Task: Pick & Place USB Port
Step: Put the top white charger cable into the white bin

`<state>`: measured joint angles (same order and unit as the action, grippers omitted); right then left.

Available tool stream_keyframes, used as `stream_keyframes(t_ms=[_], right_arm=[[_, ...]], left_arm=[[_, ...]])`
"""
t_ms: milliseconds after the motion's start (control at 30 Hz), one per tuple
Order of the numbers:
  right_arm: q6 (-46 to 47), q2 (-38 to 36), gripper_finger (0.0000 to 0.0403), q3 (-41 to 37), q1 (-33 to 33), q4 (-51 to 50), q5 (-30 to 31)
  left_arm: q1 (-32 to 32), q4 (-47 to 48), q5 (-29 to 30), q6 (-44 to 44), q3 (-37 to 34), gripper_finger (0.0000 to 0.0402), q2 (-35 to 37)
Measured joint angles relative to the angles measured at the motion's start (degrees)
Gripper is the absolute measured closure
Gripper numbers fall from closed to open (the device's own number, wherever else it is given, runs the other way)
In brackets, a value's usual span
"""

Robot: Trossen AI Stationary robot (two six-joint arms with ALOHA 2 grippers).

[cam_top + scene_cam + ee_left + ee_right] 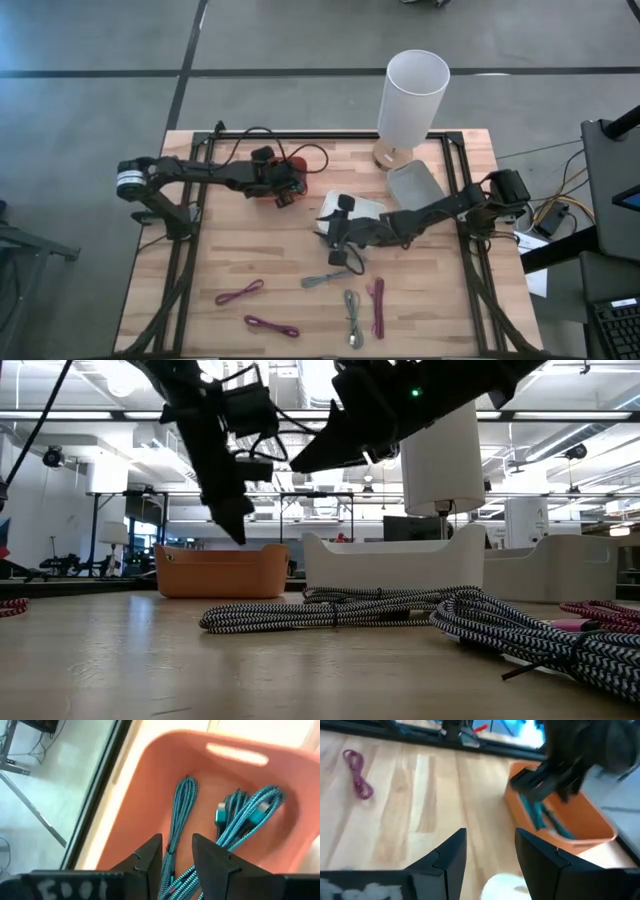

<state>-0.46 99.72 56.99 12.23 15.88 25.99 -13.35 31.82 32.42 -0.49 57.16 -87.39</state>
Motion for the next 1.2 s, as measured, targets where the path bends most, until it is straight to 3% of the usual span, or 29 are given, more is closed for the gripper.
stream_keyframes(t_ms=[300,467,800,1200], right_arm=[[7.44,0.00,0.0247,0.02,1.56,-8.61,-11.33],[7.82,-0.02,0.0250,0.64,2.19,-10.96,-11.55],[18.97,1.09,0.0248,11.06,2.98,-34.41,-10.83],[18.40,12.43,0.0254,21.06,2.83,-47.20,-11.44]], left_arm=[[3.94,0.76,-2.09,-1.00,4.97,0.0286,0.83],[7.33,0.90,-4.43,-1.01,7.07,0.0286,2.96],[14.33,0.25,-4.48,-5.16,7.30,0.0287,10.19],[17.67,0.15,-4.44,-6.01,5.24,0.0287,10.69]])
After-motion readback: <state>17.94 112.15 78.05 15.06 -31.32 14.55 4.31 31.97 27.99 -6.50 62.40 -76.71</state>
